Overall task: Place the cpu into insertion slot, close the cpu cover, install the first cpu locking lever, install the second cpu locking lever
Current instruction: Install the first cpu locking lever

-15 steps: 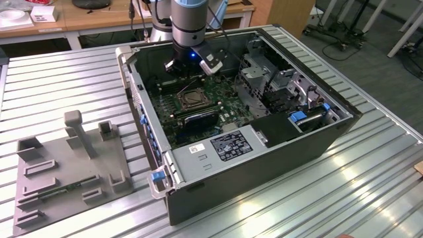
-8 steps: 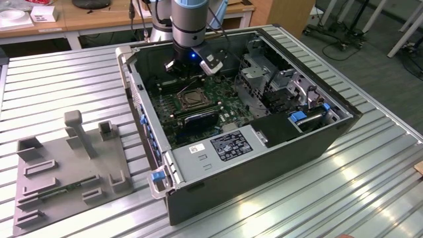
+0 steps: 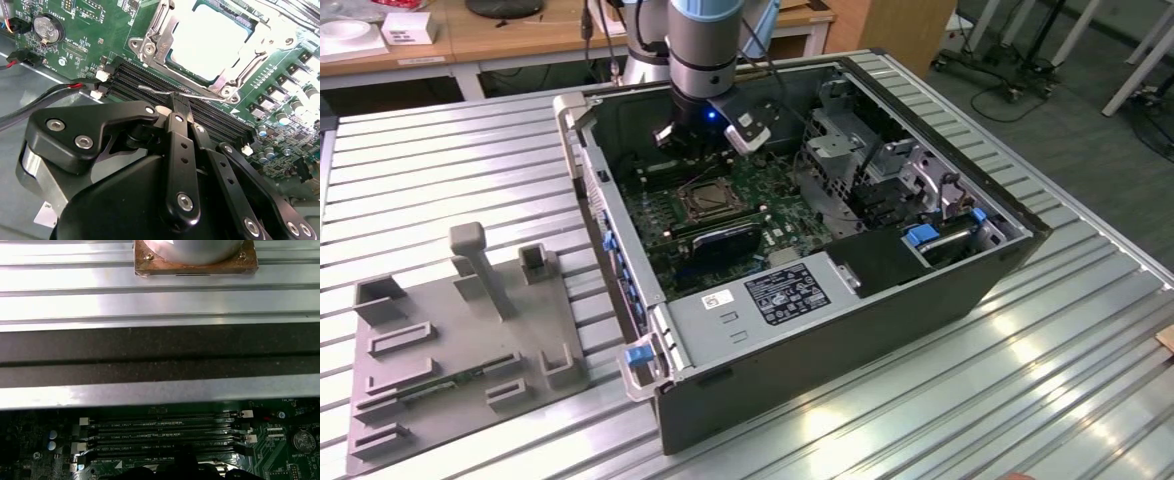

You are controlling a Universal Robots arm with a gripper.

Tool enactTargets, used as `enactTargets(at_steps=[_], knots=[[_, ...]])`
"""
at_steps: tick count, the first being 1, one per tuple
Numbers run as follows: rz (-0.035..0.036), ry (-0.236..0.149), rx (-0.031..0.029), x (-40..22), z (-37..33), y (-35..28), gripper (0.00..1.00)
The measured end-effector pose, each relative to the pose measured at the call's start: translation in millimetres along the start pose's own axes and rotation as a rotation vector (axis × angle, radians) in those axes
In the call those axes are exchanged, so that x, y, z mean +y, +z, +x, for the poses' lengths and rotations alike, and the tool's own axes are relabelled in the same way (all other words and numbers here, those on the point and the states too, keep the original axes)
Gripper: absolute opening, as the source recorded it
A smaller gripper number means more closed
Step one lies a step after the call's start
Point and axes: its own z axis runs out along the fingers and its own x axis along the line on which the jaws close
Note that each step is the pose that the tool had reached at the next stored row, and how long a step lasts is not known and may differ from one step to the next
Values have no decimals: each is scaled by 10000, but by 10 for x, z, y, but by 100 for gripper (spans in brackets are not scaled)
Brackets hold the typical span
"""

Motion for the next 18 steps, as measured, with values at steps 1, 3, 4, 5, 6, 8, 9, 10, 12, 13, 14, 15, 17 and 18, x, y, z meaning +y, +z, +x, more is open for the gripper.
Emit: enactTargets(at_steps=[1,3,4,5,6,8,9,10,12,13,14,15,17,18], knots=[[0,0,0,-1,-1,4,11],[3,1,2,-2,-1,6,11],[3,0,1,-2,-2,8,11],[0,0,0,-2,-3,10,11],[1,0,0,-2,-3,11,11],[0,0,1,-3,-4,14,11],[0,0,0,-3,-5,16,11],[0,0,1,-4,-6,17,11],[0,0,0,-4,-10,20,11],[0,0,0,-4,-14,21,11],[0,0,0,-4,-20,23,11],[0,-1,0,-4,-24,24,11],[0,0,0,-4,-34,27,11],[-1,-1,0,-4,-38,28,11]])
